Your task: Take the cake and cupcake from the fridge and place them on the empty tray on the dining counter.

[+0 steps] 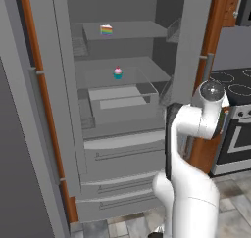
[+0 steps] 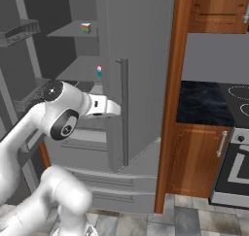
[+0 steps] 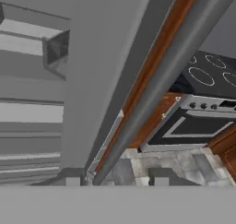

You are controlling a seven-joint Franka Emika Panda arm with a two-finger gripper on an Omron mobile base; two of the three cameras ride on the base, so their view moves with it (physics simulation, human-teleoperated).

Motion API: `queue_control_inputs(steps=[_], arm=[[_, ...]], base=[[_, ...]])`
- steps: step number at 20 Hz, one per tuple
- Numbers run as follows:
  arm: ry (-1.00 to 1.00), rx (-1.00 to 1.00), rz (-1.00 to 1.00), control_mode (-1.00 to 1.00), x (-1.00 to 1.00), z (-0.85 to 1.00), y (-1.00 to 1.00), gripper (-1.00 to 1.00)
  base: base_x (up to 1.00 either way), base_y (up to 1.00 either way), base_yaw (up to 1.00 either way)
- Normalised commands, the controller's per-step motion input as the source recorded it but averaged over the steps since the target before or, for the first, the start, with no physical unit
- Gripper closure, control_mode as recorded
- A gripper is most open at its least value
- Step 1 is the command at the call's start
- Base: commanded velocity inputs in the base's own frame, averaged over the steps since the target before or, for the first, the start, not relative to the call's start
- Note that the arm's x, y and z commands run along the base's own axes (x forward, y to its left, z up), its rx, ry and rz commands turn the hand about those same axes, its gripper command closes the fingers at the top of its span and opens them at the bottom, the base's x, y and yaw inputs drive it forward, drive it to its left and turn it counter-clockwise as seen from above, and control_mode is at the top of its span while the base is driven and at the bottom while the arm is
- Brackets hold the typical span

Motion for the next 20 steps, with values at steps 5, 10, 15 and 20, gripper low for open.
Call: queue_control_inputs(steps=[5, 10, 15, 20], arm=[[-0.21, -0.06, 0.14, -1.00, -0.88, 0.29, 0.28, -1.00], [0.10, -0.41, 0.24, -1.00, -0.06, 0.32, 0.41, -1.00], [0.37, -0.42, 0.22, -1.00, 0.21, 0.22, 0.62, 1.00], [0.40, -0.39, 0.12, -1.00, 0.30, 0.22, 0.64, 1.00]], base=[[0.00, 0.00, 0.00], [0.00, 0.00, 0.00], [0.00, 0.00, 0.00], [0.00, 0.00, 0.00]])
